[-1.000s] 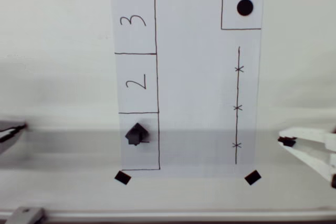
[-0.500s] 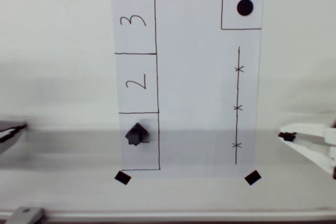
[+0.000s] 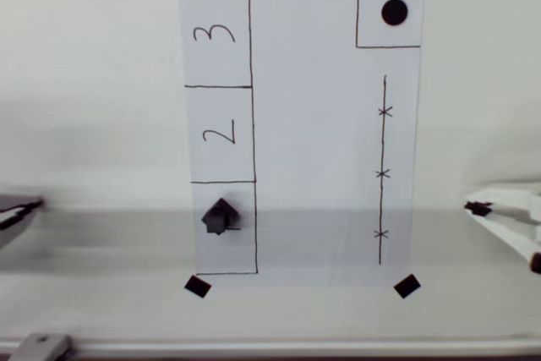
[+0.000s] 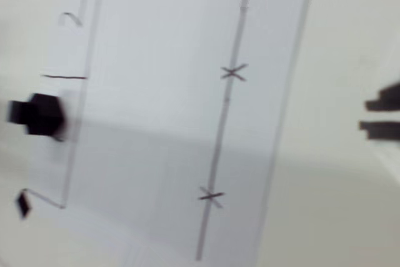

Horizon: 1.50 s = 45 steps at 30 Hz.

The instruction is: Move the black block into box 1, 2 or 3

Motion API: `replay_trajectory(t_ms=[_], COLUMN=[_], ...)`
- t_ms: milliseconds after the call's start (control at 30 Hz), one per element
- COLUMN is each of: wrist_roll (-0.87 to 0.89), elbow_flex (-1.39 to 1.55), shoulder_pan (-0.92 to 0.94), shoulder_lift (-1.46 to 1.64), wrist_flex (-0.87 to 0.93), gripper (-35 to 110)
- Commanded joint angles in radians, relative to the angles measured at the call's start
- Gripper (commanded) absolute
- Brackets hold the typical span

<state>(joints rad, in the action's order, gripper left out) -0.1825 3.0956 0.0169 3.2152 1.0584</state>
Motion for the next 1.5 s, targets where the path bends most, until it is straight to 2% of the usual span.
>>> replay_trajectory(t_ms=[0, 267, 567, 1467], wrist_roll=[-0.034, 0.008, 0.153, 0.156], elbow_flex=[0.011, 0.011, 0.011, 0.011], shoulder_pan=[0.011, -0.002, -0.009, -0.009], shoulder_lift=[0.017, 0.017, 0.017, 0.017], wrist_flex=[0.129, 0.253, 0.282, 0.282], gripper=[0, 0, 0, 0])
